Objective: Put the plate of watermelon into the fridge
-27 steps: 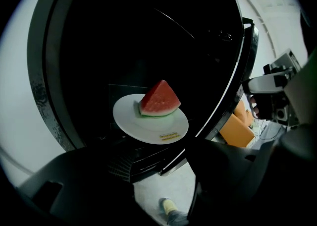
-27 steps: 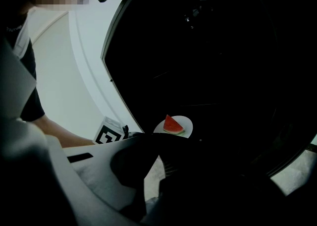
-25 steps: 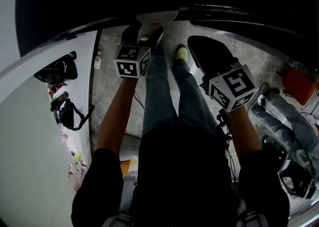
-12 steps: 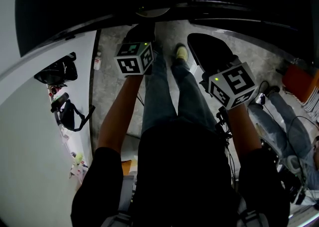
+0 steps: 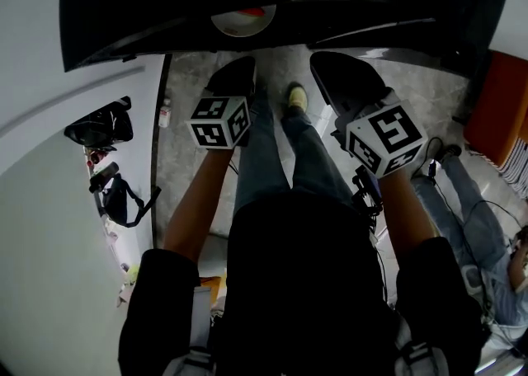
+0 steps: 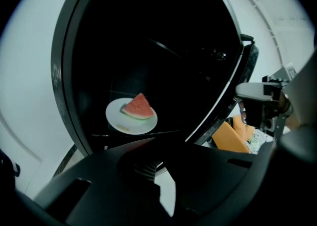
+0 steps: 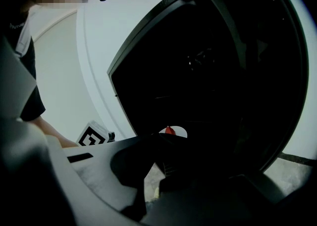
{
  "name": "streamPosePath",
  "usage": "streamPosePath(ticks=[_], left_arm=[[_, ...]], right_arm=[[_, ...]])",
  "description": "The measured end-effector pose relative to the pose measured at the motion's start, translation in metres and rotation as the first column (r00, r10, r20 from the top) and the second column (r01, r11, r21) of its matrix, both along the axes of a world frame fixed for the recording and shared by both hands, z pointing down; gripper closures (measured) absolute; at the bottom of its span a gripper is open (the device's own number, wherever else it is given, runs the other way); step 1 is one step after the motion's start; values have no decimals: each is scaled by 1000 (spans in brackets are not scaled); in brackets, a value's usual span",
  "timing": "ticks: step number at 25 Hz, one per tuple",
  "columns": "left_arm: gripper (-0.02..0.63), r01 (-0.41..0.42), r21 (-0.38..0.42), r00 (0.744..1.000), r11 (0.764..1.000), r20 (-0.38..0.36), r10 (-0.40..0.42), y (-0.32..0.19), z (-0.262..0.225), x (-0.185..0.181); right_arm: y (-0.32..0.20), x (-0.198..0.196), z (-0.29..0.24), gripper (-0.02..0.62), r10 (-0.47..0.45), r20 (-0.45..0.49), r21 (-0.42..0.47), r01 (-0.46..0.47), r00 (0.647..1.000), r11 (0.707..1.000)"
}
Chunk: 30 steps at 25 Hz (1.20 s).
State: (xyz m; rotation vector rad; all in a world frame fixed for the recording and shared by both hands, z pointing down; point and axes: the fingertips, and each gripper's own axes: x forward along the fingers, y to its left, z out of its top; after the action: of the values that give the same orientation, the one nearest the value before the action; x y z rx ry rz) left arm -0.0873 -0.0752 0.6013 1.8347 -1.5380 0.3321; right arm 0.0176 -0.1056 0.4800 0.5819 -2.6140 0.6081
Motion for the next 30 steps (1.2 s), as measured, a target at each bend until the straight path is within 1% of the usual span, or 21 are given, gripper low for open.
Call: streamPosePath(ticks=[6, 11, 14, 17, 20, 23, 27, 30], left_arm=[[598, -23, 94, 998, 995, 55, 18, 10, -67, 12], [598, 16, 148, 999, 989, 37, -22, 15, -113, 23], [598, 11, 163, 1000, 987, 22, -15, 18, -133, 29], [598, -5, 183, 1000, 983, 30, -1, 24, -153, 40], [598, -21, 209, 999, 978, 39, 13, 29, -170, 49], [598, -27, 225, 999, 974, 43, 18, 25, -179, 49], [598, -29, 236, 999, 971, 34, 21, 23, -188, 44], [598, -51, 248, 998, 968, 36, 44, 20, -196, 45]], right_arm=[[-2, 32, -24, 581, 29, 6, 59, -29, 1000, 998], [-9, 60, -43, 581, 59, 39, 63, -61, 997, 996], [-12, 69, -54, 581, 76, 64, 65, -80, 995, 995], [-11, 79, -69, 581, 81, 79, 83, -88, 994, 993], [-9, 93, -75, 581, 93, 64, 122, -100, 994, 988], [-16, 103, -74, 581, 105, 50, 132, -111, 993, 985], [-19, 111, -72, 581, 106, -10, 193, -102, 994, 976], [-21, 123, -70, 581, 126, -40, 210, -115, 991, 971]])
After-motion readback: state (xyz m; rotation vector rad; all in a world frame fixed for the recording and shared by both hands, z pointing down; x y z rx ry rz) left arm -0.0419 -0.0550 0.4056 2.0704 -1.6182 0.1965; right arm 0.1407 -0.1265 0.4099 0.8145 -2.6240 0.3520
